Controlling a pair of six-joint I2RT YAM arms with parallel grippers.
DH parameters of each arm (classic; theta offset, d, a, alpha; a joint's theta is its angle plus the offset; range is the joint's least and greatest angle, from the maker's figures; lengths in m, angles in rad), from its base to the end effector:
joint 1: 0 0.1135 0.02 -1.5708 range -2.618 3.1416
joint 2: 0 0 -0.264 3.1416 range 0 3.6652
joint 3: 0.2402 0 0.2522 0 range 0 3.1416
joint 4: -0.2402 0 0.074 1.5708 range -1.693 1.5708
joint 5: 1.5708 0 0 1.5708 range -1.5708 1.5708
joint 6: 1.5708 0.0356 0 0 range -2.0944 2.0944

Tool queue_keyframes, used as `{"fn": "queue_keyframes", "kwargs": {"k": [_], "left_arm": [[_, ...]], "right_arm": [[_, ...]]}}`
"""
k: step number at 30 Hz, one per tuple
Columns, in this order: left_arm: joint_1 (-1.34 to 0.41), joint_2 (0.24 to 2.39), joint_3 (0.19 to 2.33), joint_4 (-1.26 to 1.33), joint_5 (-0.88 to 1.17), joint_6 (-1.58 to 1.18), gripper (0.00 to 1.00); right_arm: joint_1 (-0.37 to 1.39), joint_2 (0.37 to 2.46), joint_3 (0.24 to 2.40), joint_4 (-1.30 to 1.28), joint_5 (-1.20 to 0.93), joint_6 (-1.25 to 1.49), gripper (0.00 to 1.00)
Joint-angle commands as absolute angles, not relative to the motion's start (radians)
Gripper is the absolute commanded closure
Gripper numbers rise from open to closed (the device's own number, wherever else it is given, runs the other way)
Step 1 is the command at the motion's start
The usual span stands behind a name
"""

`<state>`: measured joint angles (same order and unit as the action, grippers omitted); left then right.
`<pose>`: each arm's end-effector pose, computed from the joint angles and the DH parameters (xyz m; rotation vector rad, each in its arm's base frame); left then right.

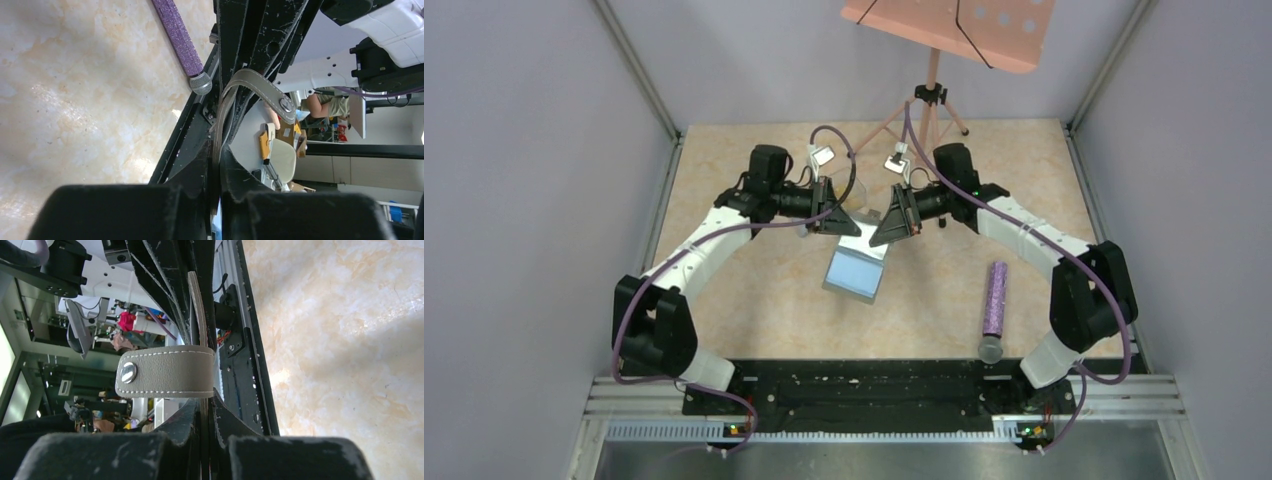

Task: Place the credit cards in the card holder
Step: Open the card holder at the center of the board.

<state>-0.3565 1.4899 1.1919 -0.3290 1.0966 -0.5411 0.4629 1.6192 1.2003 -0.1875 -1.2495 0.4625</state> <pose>0.2921 -0.1426 0.3091 0.4771 2.2397 -1.6871 0.2990 0.1870 0.2838 -0.7997 2.1176 1.8614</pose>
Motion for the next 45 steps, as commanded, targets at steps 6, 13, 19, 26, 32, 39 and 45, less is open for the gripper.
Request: {"fn": "queue_keyframes", "kwargs": {"k": [6,13,19,26,32,39,45], "left_arm": [[-0.385,1.517,1.279,-0.474,1.112,-0.405,1.00],[-0.414,1.562,1.354,-0.635,1.118,-0.292,1.00],[-0.420,1.566,1.374,-0.650,1.112,-0.279,1.00],[-0.420,1.555,1.378,-0.643,1.086,-0.279,1.00],[-0.420,1.538,1.378,-0.632,1.035,-0.285,0.94],[-0.420,1.419,1.359,-0.630,0.607,-0.309,0.51],[-0.419,1.219,1.226,-0.535,0.195,-0.417,0.15]], "right_arm": [[0.471,1.624,1.305,-0.223,-1.240,0.402,0.67],[0.498,1.665,1.403,-0.508,-1.194,0.172,0.56],[0.540,1.710,1.471,-0.713,-1.176,0.017,0.65],[0.544,1.705,1.468,-0.801,-1.203,-0.078,0.65],[0.543,1.715,1.460,-0.811,-1.210,-0.084,1.00],[0.536,1.710,1.446,-0.742,-1.030,0.009,1.00],[0.480,1.643,1.308,-0.481,-0.941,0.222,1.00]]}}
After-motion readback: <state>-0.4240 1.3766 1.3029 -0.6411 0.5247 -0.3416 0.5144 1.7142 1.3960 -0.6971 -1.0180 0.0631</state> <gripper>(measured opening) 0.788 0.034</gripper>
